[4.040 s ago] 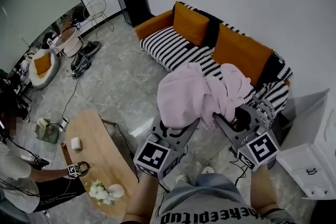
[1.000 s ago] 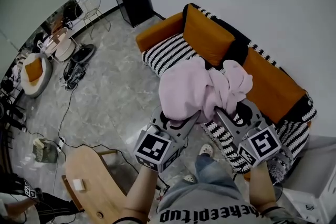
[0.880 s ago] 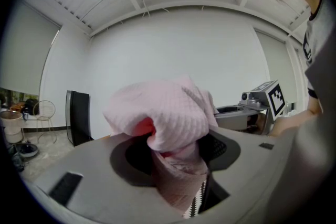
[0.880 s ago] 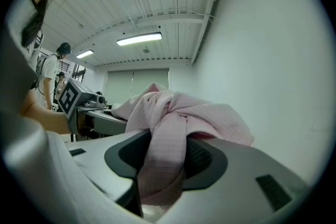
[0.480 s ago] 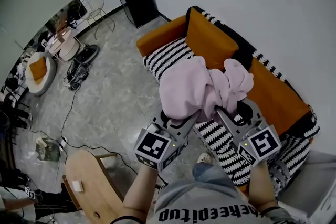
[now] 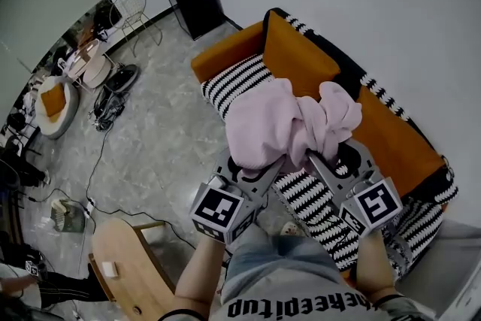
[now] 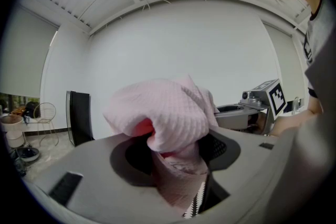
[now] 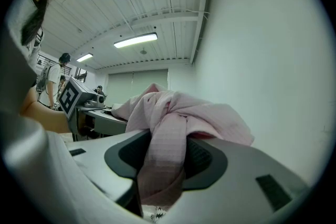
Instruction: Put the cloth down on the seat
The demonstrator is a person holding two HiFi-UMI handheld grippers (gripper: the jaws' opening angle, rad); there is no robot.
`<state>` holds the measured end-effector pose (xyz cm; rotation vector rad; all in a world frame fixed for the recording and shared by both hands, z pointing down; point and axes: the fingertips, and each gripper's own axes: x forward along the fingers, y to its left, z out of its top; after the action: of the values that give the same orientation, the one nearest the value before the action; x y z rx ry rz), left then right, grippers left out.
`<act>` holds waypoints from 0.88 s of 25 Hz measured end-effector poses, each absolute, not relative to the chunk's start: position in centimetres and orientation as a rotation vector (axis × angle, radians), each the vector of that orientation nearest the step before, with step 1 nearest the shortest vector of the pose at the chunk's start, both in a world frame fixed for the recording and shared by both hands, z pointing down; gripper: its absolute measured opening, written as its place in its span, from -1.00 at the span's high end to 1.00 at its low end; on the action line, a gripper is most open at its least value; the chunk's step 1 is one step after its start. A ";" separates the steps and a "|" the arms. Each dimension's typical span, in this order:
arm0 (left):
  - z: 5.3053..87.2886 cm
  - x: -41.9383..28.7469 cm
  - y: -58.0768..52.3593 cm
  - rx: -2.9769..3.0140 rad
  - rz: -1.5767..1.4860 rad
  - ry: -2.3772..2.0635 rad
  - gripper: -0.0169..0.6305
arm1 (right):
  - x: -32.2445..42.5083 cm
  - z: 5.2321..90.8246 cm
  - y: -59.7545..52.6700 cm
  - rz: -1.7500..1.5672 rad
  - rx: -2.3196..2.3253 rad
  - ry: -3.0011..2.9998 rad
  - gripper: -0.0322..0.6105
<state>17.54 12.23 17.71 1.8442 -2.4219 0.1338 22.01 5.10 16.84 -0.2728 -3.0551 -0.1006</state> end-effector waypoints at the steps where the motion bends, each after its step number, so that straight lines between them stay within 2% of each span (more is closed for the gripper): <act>1: 17.7 17.2 12.1 1.839 0.131 -2.421 0.14 | 21.7 16.8 4.9 -0.099 -0.272 -3.054 0.27; 8: 17.8 15.0 11.2 1.870 0.120 -2.390 0.14 | 19.8 16.8 4.2 -0.093 -0.224 -3.049 0.27; 22: 17.8 6.0 8.5 2.038 0.145 -2.223 0.14 | 11.6 17.0 2.3 -0.051 -0.003 -3.029 0.27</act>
<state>5.95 8.52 17.84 2.0380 -2.2226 0.1451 11.58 2.28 16.97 -0.0033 -3.0293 -0.0511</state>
